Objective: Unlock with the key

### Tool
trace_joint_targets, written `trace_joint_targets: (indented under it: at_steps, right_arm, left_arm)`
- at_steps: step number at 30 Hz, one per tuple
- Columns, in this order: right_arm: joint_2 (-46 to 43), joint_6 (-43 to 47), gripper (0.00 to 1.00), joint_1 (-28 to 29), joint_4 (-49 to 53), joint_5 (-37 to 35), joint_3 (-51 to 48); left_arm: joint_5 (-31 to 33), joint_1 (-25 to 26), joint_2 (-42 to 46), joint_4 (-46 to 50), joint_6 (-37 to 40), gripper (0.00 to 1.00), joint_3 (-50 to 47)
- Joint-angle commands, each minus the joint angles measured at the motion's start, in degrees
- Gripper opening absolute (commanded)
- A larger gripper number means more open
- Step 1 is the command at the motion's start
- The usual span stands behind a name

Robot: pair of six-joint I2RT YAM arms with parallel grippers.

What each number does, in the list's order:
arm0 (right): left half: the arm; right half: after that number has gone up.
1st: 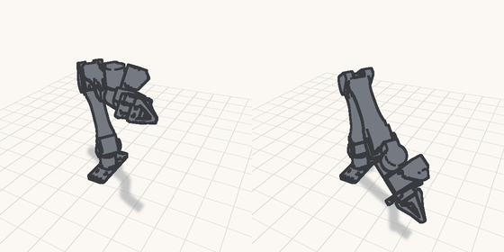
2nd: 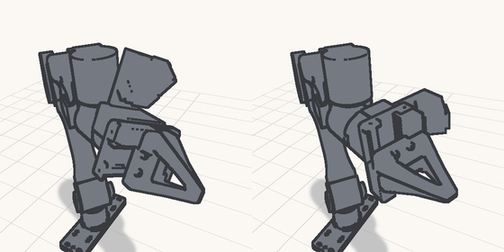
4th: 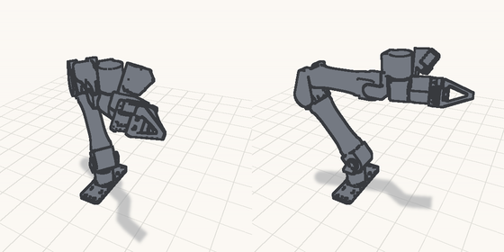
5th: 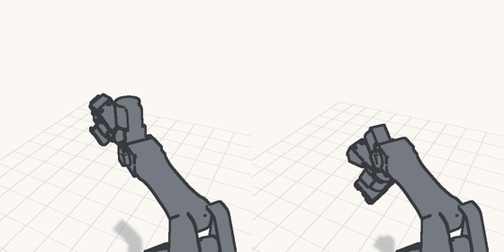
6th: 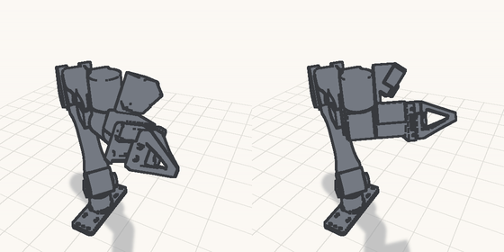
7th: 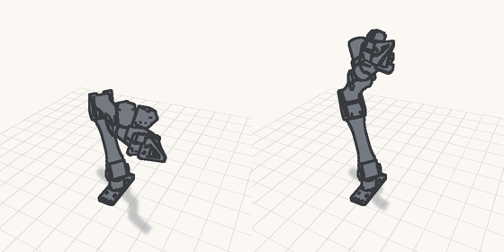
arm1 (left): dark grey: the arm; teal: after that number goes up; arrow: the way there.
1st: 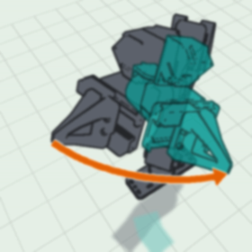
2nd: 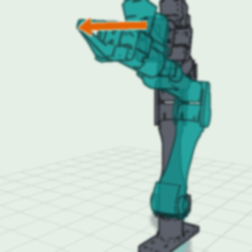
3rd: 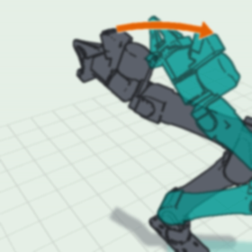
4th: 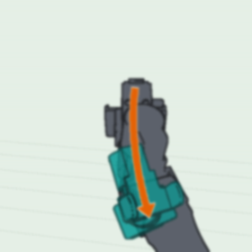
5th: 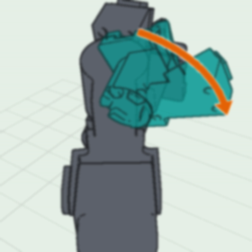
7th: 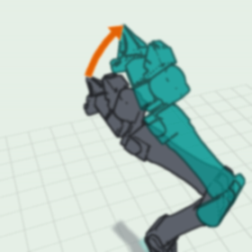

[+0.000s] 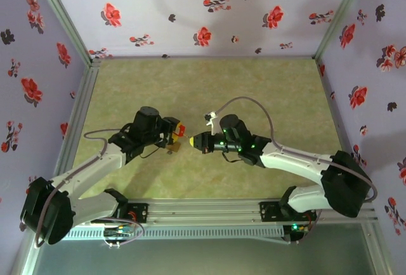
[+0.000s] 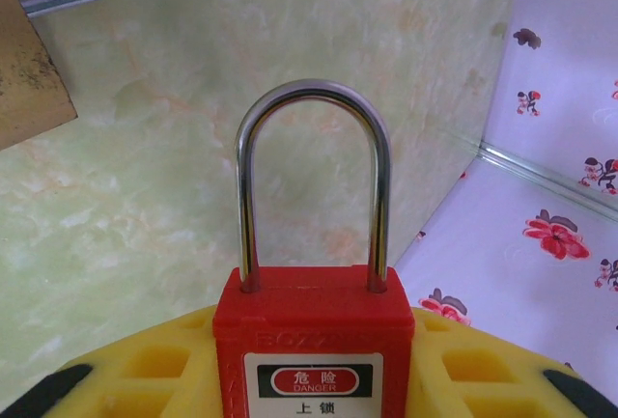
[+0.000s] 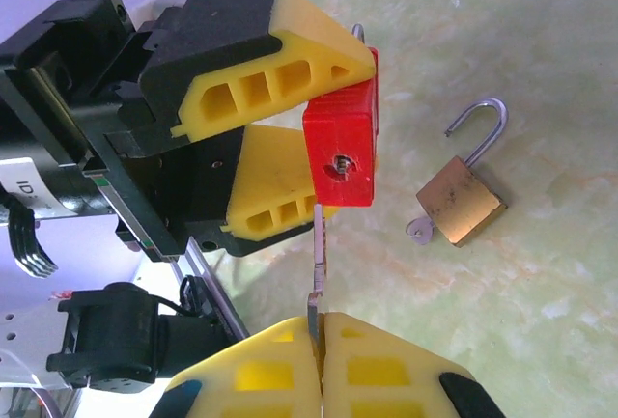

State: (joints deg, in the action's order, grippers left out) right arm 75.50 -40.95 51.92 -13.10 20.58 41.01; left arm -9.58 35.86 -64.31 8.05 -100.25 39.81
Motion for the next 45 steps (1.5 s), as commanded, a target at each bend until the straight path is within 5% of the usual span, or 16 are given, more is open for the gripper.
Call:
trace_joint_targets:
  at_steps: [1, 45]
  right_arm:
    - [0.8, 0.0, 0.0, 0.5, -2.1, -0.9, 2.2]
    - [3.5, -1.4, 0.0, -2.7, -1.6, -0.1, 1.1]
  left_arm:
    - [1.0, 0.6, -0.3, -2.4, -0.8, 0.0, 1.7]
    - [-0.3, 2.5, -2.9, -4.5, 1.2, 0.0, 3.0]
